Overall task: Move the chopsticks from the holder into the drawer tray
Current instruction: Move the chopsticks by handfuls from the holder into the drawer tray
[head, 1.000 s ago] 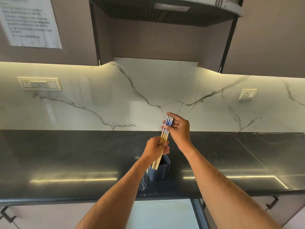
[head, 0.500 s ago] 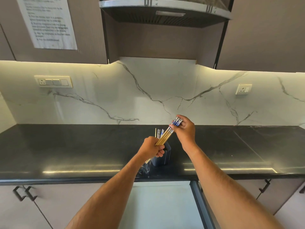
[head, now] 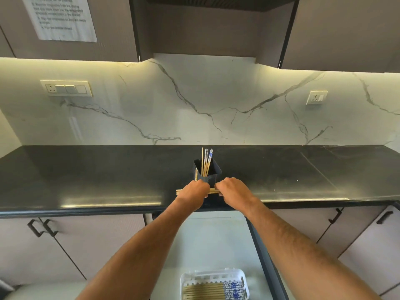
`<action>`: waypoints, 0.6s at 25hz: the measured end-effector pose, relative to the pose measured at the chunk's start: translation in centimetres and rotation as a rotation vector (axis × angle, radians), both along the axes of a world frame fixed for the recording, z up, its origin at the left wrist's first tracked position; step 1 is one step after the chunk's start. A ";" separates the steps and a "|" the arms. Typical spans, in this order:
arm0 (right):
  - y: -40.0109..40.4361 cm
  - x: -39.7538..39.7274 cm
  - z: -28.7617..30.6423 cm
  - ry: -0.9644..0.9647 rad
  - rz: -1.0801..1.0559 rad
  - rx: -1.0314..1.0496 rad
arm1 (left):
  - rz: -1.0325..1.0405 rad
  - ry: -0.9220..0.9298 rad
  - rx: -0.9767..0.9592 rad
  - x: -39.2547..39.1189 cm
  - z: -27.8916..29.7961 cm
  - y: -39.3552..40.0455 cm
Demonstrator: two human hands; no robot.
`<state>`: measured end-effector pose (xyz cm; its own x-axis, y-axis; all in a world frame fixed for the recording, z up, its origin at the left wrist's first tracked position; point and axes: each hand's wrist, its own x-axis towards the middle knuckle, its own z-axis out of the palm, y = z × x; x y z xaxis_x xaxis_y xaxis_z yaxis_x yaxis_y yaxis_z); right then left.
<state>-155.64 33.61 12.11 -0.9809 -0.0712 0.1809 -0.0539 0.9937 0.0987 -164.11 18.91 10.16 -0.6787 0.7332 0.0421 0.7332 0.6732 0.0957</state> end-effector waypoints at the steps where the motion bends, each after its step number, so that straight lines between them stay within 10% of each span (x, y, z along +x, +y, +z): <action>1: -0.1 0.1 -0.6 -0.013 -0.017 -0.006 | -0.009 0.004 -0.006 0.3 -0.6 -0.1; 15: -0.5 5.9 -15.6 -0.275 -0.075 -0.169 | -0.005 -0.108 -0.057 7.1 -14.6 -3.3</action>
